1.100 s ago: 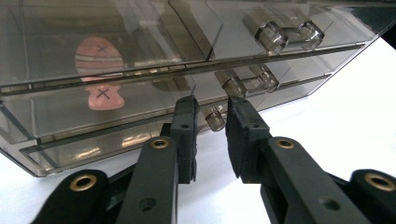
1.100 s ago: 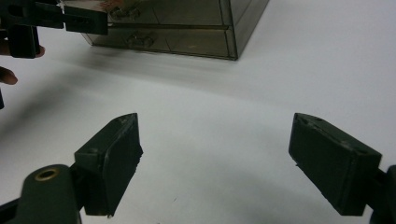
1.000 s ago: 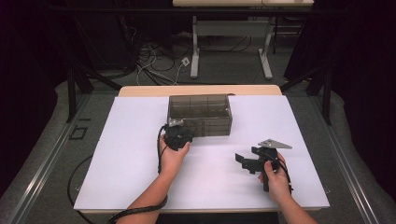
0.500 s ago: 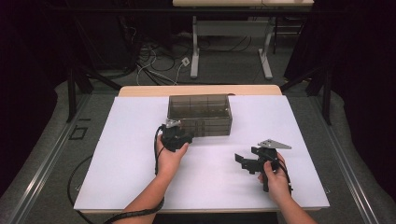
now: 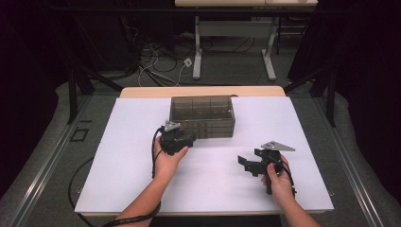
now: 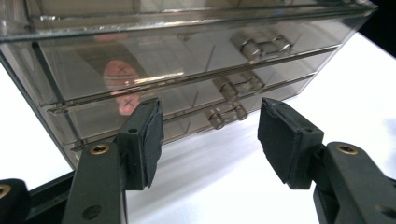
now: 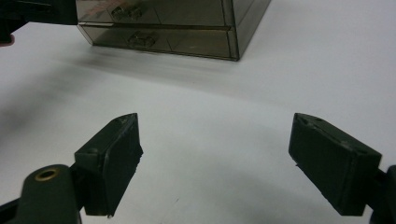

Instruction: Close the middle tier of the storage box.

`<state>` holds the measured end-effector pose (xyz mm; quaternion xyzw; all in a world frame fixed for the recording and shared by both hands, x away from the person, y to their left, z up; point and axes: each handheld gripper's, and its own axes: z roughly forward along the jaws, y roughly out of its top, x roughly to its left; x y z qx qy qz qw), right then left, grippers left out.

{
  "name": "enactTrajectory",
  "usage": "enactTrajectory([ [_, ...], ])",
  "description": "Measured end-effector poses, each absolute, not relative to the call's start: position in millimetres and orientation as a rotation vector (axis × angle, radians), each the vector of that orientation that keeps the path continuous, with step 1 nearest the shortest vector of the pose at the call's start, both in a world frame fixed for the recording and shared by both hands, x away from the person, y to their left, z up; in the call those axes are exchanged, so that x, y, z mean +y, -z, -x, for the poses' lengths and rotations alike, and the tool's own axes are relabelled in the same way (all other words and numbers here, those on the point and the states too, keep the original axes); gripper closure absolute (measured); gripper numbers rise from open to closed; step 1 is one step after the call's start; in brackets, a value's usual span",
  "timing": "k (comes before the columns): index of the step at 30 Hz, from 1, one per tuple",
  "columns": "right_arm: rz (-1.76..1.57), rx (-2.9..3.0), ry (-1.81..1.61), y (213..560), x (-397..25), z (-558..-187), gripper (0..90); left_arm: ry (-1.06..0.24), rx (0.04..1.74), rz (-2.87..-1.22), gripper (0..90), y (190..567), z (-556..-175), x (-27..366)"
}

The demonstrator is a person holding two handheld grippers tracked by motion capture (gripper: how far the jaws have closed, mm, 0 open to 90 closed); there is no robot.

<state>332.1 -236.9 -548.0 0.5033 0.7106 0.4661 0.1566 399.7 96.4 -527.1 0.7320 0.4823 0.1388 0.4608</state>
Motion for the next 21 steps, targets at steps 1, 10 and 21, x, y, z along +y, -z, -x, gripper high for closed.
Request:
enactTrajectory([
  [1,-1.444,2.032,-1.336,547.8,-236.6,-331.8,16.1,-0.339,1.179,-1.797,40.5,526.3,-398.8,96.8],
  [10,-1.441,2.03,-1.342,547.5,-237.0,-331.8,16.1,-0.381,1.069,-1.805,38.7,517.0,-389.3,101.2],
  [21,-1.447,2.029,-1.336,547.4,-236.1,-331.0,16.1,-0.378,1.057,-1.806,29.1,511.1,-379.3,108.6],
])
